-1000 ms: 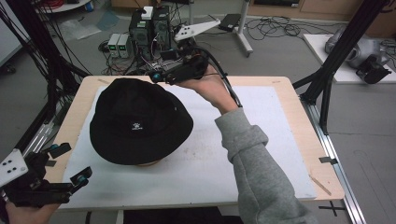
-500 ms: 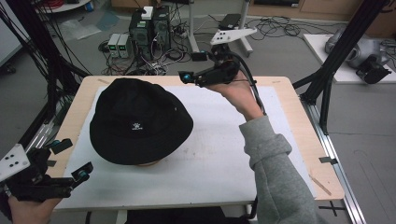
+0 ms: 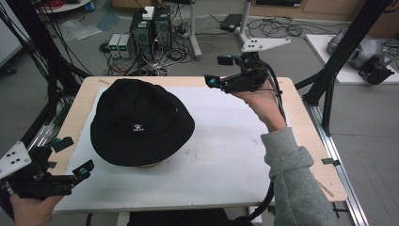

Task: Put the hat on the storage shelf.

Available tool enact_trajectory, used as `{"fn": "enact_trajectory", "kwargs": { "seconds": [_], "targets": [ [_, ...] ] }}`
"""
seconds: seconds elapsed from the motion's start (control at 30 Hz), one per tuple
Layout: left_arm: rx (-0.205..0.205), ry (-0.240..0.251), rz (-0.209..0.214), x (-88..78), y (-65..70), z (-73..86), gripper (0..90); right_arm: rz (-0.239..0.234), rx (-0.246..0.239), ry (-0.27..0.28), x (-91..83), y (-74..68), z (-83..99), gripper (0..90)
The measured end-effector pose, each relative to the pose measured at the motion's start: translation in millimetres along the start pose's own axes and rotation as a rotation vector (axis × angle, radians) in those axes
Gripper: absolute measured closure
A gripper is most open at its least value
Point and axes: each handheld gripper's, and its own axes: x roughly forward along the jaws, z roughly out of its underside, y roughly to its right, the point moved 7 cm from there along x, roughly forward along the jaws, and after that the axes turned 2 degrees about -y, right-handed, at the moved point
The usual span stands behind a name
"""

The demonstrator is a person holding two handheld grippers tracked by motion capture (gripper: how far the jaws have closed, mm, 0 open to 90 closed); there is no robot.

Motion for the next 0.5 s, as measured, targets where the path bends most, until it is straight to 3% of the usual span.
{"fn": "enact_trajectory", "kwargs": {
  "seconds": [0.23,0.5],
  "targets": [
    [-0.002,-0.011,0.011,8.6,-1.7,1.2,1.7,0.054,0.044,0.014,-24.1,15.7,20.4,11.2],
    [-0.003,0.000,0.017,12.0,-3.6,-1.5,1.7,0.125,0.057,0.032,-50.1,19.9,41.4,11.2]
  ]
}}
